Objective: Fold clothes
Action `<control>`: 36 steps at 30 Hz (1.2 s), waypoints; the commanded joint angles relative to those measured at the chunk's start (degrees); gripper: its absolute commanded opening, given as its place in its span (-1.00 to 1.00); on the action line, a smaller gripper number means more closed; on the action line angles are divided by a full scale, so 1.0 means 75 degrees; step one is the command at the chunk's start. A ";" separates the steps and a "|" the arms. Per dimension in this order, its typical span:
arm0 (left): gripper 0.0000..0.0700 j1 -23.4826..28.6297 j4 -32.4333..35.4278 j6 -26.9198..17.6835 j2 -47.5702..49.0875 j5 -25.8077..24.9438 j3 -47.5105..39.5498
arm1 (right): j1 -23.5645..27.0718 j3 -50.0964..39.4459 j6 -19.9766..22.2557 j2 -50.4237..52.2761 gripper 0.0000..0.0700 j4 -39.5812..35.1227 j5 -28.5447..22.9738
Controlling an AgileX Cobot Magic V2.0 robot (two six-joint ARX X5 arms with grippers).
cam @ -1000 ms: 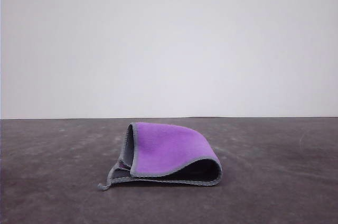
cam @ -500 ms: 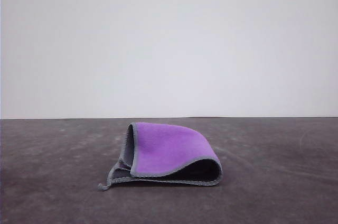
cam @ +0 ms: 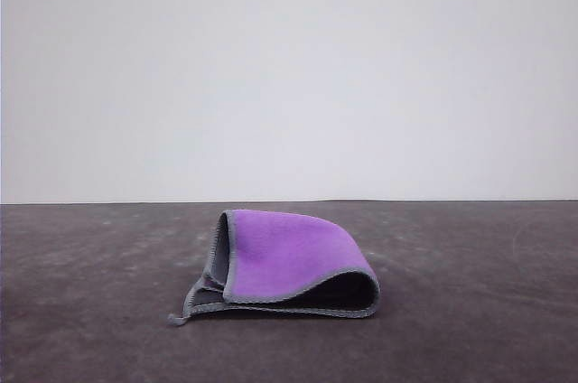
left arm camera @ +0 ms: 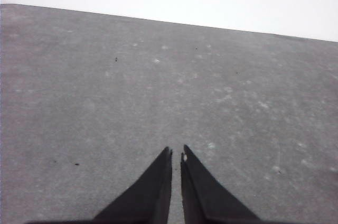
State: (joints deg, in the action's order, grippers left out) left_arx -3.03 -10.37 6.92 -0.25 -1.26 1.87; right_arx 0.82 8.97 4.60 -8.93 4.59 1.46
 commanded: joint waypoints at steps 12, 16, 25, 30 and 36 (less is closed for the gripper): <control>-0.95 -0.0012 -0.0048 0.0008 0.0003 0.0023 -0.0146 | -0.0341 -0.1105 -0.0411 0.1162 -0.97 0.0349 -0.0007; -0.95 -0.0012 -0.0048 0.0006 0.0003 0.0023 -0.0144 | -0.0388 -0.1105 -0.0529 0.1162 -0.97 0.0754 -0.0011; -0.95 -0.0012 -0.0048 0.0006 0.0003 0.0023 -0.0143 | -0.0381 -0.1105 -0.0530 0.1162 -0.97 0.0722 -0.0019; -0.95 -0.0012 -0.0048 0.0006 0.0003 0.0023 -0.0143 | -0.0373 -0.1105 -0.0530 0.1162 -0.97 0.0574 -0.0020; -0.95 -0.0012 -0.0048 0.0006 0.0003 0.0023 -0.0143 | -0.0372 -0.1105 -0.0530 0.1162 -0.97 0.0578 -0.0020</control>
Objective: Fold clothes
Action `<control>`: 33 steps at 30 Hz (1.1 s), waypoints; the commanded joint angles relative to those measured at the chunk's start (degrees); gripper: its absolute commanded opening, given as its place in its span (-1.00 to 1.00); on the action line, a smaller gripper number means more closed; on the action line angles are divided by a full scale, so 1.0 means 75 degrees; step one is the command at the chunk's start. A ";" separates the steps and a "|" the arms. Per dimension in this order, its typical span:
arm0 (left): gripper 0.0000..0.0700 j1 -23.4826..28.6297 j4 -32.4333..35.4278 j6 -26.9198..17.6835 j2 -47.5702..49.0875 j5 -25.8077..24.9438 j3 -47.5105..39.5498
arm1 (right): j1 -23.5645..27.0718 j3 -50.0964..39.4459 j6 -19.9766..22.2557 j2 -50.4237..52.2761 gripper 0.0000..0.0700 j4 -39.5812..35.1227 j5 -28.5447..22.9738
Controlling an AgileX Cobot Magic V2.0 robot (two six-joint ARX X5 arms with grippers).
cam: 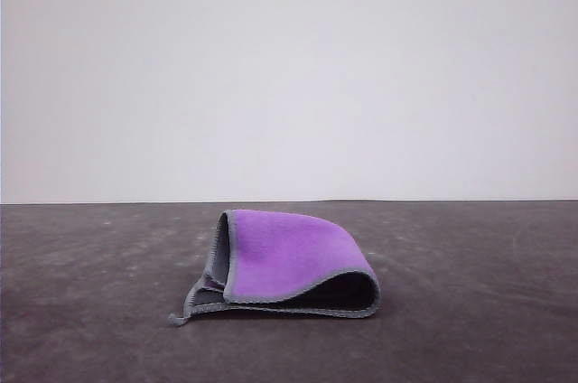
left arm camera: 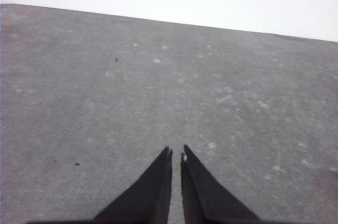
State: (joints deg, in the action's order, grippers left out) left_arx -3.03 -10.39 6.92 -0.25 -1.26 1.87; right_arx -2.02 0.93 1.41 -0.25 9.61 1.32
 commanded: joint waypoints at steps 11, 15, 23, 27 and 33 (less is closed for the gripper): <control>-0.95 -0.0012 -0.0047 0.0006 0.0003 0.0023 -0.0143 | 0.0015 -0.0032 -0.0105 0.0006 -0.97 -0.0090 0.0000; -0.95 -0.0012 -0.0047 0.0006 0.0003 0.0023 -0.0143 | 0.0015 -0.0032 -0.0105 0.0006 -0.97 -0.0090 0.0000; -0.95 -0.0012 -0.0045 0.0006 0.0003 0.0023 -0.0143 | 0.0015 -0.0032 -0.0105 0.0006 -0.97 -0.0090 0.0000; -0.95 -0.0012 -0.0047 0.0006 0.0003 0.0023 -0.0143 | 0.0015 -0.0032 -0.0105 0.0006 -0.97 -0.0090 0.0000; -0.95 -0.0012 -0.0047 0.0007 0.0003 0.0023 -0.0143 | 0.0015 -0.0032 -0.0105 0.0006 -0.97 -0.0090 0.0000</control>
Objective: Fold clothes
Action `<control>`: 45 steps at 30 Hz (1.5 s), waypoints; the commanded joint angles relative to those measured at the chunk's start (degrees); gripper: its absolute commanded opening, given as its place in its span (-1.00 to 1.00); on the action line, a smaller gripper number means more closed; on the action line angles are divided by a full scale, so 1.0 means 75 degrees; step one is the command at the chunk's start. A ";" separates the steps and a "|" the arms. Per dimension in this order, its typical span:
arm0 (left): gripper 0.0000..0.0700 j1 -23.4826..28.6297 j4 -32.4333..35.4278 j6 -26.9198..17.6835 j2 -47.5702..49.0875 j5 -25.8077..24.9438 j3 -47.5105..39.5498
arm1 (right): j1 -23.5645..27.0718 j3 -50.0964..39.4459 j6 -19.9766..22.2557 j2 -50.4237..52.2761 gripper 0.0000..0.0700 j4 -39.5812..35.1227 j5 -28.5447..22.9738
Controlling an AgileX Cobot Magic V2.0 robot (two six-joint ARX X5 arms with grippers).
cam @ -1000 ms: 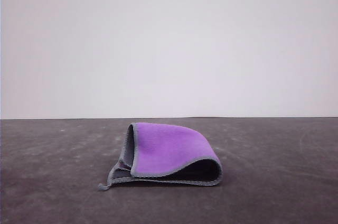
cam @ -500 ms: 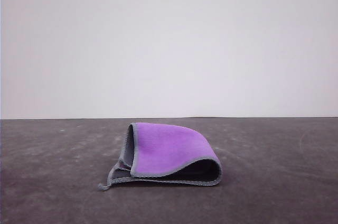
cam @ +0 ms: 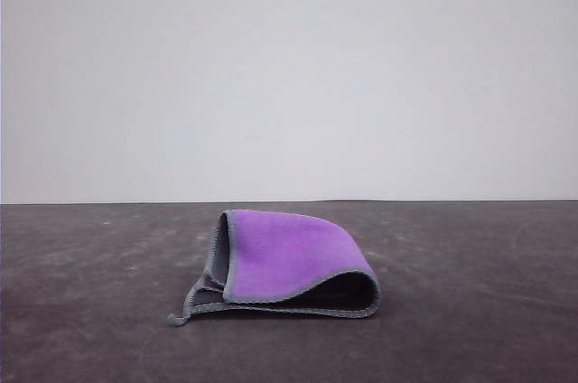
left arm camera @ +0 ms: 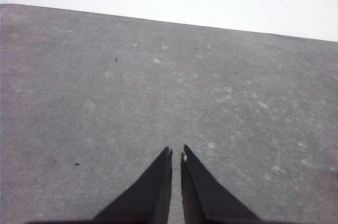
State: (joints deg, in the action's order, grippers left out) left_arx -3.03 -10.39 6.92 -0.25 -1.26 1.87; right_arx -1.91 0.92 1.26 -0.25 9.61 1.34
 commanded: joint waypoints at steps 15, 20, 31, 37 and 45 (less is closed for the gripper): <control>-0.95 -0.0012 -0.0045 0.0006 0.0003 0.0023 -0.0143 | 0.0000 -0.0031 -0.0085 0.0006 -0.97 -0.0090 -0.0003; -0.95 -0.0012 -0.0047 0.0006 0.0003 0.0023 -0.0143 | 0.0000 -0.0031 -0.0085 0.0006 -0.97 -0.0090 -0.0003; -0.95 -0.0012 -0.0045 0.0006 0.0003 0.0023 -0.0143 | 0.0000 -0.0031 -0.0085 0.0006 -0.97 -0.0090 -0.0003; -0.95 -0.0012 -0.0047 0.0006 0.0003 0.0023 -0.0143 | 0.0000 -0.0031 -0.0085 0.0006 -0.97 -0.0090 -0.0003; -0.95 -0.0012 -0.0047 0.0007 0.0003 0.0023 -0.0143 | 0.0000 -0.0031 -0.0085 0.0006 -0.97 -0.0090 -0.0003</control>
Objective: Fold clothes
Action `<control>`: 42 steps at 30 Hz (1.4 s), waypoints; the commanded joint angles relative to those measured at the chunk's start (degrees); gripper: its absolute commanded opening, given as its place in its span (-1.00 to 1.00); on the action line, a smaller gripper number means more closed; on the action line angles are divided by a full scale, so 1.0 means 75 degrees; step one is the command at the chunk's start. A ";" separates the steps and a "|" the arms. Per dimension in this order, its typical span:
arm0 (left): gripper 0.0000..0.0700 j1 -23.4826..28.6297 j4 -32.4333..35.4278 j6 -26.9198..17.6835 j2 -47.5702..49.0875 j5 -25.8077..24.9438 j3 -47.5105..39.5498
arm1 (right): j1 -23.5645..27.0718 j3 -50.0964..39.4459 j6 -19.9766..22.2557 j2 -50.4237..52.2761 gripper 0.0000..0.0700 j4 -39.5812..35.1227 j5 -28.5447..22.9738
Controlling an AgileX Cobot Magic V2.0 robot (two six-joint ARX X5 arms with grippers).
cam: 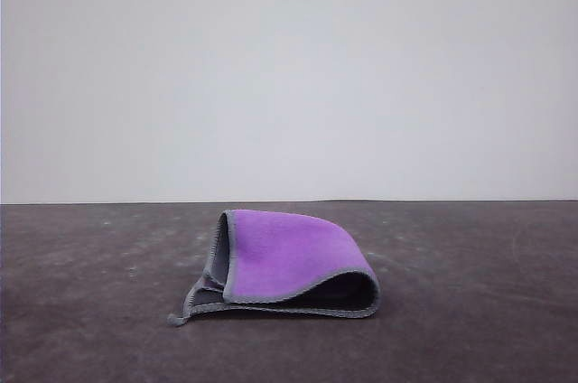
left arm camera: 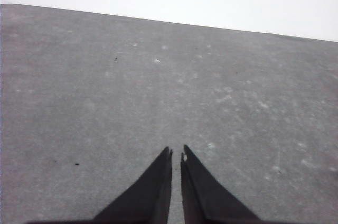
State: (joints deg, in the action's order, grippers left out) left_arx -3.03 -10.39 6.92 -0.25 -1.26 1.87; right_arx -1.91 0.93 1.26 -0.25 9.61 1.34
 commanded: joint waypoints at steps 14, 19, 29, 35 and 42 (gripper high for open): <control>-0.95 -0.0012 -0.0047 0.0006 0.0003 0.0023 -0.0143 | 0.0000 -0.0032 -0.0085 0.0006 -0.97 -0.0090 -0.0003; -0.95 -0.0012 -0.0047 0.0006 0.0003 0.0023 -0.0143 | 0.0000 -0.0032 -0.0085 0.0006 -0.97 -0.0090 -0.0003; -0.95 -0.0012 -0.0047 0.0006 0.0003 0.0023 -0.0143 | 0.0000 -0.0032 -0.0085 0.0006 -0.97 -0.0090 -0.0003; -0.95 -0.0012 -0.0045 0.0006 0.0003 0.0023 -0.0143 | 0.0000 -0.0032 -0.0085 0.0006 -0.97 -0.0090 -0.0003; -0.95 -0.0012 -0.0047 0.0006 0.0003 0.0023 -0.0143 | 0.0000 -0.0032 -0.0085 0.0006 -0.97 -0.0090 -0.0003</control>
State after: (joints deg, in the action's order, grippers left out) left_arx -3.03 -10.39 6.92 -0.25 -1.26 1.87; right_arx -1.91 0.91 1.26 -0.25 9.61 1.34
